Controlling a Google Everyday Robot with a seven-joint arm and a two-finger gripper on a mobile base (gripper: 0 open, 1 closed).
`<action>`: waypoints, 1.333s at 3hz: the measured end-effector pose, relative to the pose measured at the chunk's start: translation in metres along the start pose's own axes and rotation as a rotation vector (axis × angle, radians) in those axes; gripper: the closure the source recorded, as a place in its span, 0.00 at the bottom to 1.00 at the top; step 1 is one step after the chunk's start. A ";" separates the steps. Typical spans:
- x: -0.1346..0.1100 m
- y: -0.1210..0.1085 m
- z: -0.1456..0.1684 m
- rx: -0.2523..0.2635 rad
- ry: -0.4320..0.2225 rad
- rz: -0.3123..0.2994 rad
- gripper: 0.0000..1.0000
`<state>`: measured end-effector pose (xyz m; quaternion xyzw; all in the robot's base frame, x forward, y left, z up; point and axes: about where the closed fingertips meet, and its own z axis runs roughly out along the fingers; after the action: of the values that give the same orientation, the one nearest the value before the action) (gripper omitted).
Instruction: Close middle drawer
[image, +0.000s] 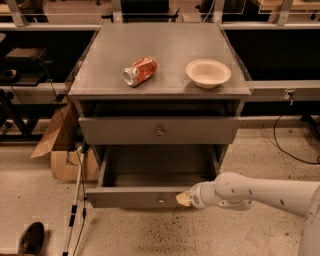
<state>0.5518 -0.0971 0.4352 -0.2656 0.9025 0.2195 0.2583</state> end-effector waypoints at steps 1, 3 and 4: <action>0.001 -0.003 0.006 0.001 -0.003 0.019 1.00; 0.009 -0.008 0.009 0.018 -0.007 0.045 1.00; 0.012 -0.015 0.010 0.035 -0.013 0.072 1.00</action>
Offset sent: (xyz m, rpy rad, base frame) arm 0.0185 -0.0178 -0.0527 0.0229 0.0525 -0.1416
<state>0.5555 -0.1078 0.4161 -0.2269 0.9134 0.2148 0.2608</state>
